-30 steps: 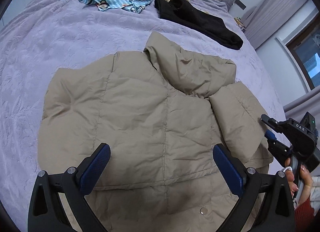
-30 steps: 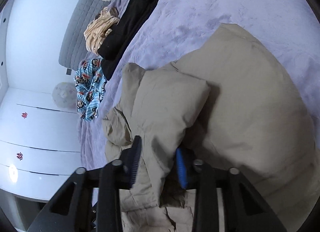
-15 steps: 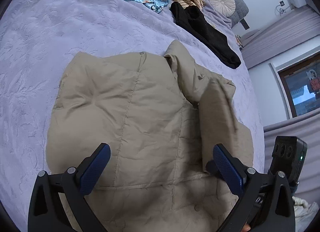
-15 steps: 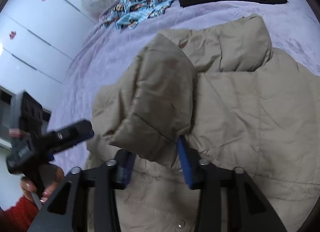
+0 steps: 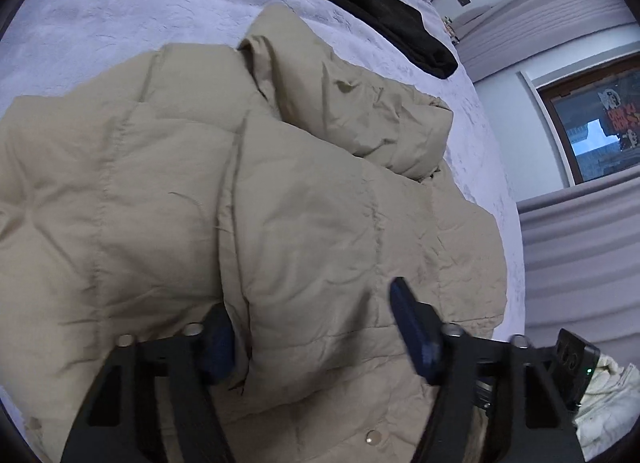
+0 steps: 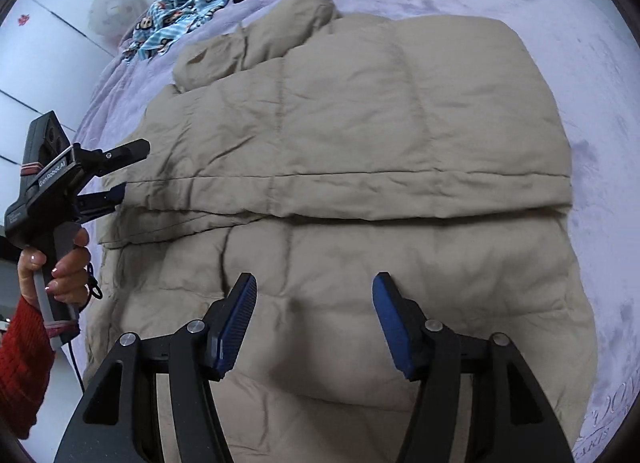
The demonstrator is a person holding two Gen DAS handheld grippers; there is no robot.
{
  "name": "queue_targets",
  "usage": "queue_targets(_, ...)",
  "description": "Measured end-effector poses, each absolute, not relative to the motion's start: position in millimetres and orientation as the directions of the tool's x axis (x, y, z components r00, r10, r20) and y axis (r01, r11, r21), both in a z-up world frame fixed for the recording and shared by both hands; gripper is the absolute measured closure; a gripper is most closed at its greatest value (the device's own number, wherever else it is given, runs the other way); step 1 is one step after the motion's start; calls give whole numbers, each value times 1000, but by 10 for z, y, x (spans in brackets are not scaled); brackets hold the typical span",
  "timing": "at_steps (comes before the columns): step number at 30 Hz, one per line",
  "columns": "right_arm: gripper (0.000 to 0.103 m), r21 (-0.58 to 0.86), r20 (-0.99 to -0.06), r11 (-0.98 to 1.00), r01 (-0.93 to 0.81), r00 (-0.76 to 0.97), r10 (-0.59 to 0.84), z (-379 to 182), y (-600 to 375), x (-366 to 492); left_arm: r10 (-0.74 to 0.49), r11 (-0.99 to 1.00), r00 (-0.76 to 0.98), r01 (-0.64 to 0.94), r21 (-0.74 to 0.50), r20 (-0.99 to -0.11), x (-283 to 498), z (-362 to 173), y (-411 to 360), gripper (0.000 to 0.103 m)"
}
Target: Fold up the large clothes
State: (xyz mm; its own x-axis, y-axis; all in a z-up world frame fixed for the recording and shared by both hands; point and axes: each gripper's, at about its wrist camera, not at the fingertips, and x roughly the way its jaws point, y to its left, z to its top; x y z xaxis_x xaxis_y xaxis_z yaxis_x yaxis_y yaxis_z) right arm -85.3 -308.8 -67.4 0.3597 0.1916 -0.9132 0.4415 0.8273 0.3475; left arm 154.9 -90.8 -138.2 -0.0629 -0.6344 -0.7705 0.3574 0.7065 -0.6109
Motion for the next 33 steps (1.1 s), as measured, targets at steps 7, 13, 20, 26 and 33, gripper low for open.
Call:
queue_targets(7,39,320,-908,854,409,390,154,-723,-3430,-771,-751,626,36,356,-694,-659,1496,-745,-935,92)
queue_targets(13,41,130,-928,921,368,371,-17,-640,-3678,-709,-705,687,123,361,-631,-698,1541,-560,-620,92)
queue_targets(20,54,155,-929,886,437,370,-21,-863,-4097,-776,-539,799,47,346,-492,-841,1389,-1420,-773,92)
queue_targets(26,50,208,-937,883,420,344,57,-784,-4032,-927,-522,812,59,338,-475,-851,1332,-1478,-743,92)
queue_targets(33,47,337,-862,863,375,492,122,-227,-3976,-1079,-490,822,68,366,-435,-869,1316,-1486,-833,92)
